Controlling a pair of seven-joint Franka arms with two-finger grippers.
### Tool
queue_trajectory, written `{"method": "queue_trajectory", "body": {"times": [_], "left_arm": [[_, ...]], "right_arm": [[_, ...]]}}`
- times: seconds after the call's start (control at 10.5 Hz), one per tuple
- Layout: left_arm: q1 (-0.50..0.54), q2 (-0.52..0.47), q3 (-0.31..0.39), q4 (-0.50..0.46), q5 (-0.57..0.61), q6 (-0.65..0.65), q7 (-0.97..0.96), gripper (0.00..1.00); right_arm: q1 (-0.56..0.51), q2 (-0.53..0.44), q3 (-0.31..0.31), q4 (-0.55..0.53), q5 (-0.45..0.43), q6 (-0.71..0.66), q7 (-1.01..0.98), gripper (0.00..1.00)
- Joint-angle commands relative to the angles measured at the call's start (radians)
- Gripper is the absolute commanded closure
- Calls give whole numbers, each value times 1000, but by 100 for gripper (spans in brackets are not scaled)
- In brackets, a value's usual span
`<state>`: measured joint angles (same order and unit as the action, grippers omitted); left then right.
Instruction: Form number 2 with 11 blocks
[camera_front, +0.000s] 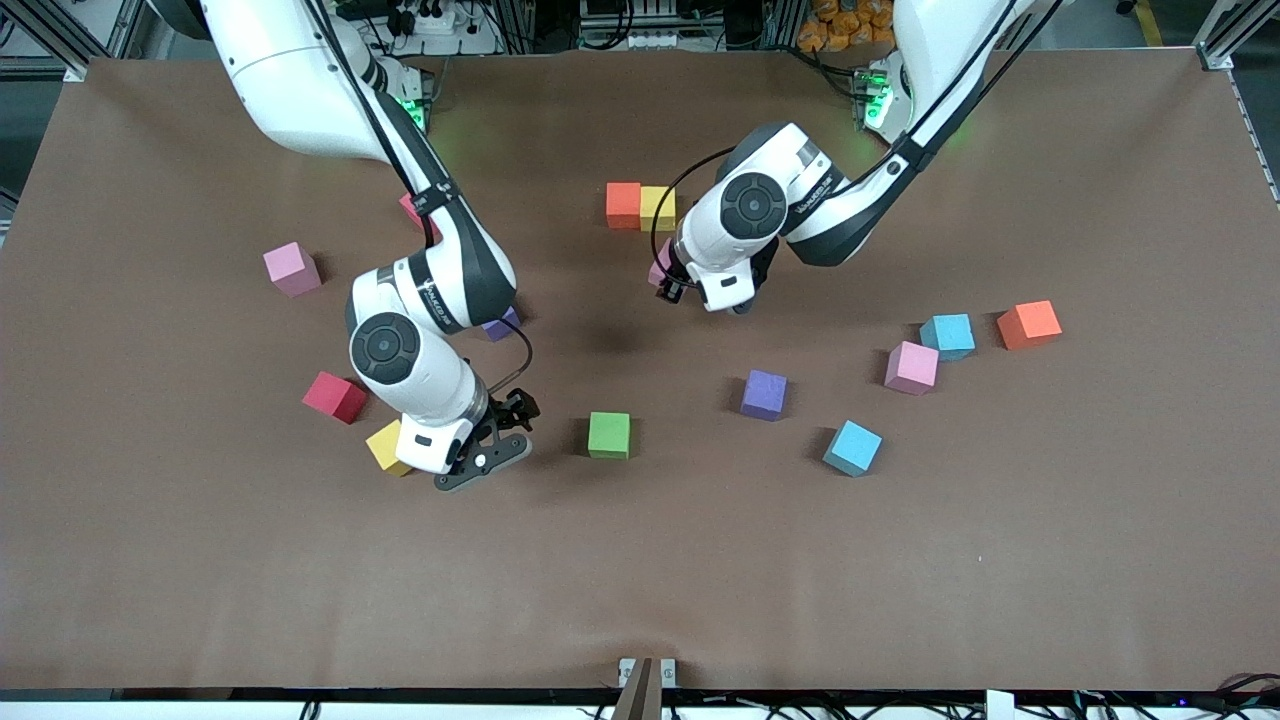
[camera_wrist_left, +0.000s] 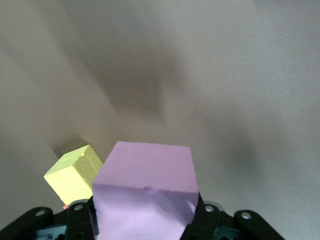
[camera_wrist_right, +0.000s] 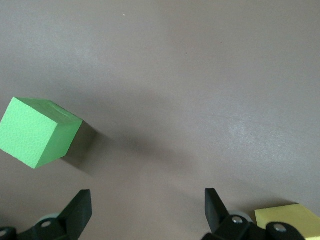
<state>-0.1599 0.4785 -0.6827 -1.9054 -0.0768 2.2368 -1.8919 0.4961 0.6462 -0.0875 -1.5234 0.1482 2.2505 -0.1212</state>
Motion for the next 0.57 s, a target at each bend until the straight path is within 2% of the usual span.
{"method": "queue_trajectory", "body": {"times": [0.0,0.48], "left_arm": [[-38,-6,32,0,-17,4,-10,94],[-53,-11,43,-3,-18,3,-56,94]], "right_arm": [[1,7,0,17,7,-3,15,0],[1,7,0,17,7,-3,14,0]]}}
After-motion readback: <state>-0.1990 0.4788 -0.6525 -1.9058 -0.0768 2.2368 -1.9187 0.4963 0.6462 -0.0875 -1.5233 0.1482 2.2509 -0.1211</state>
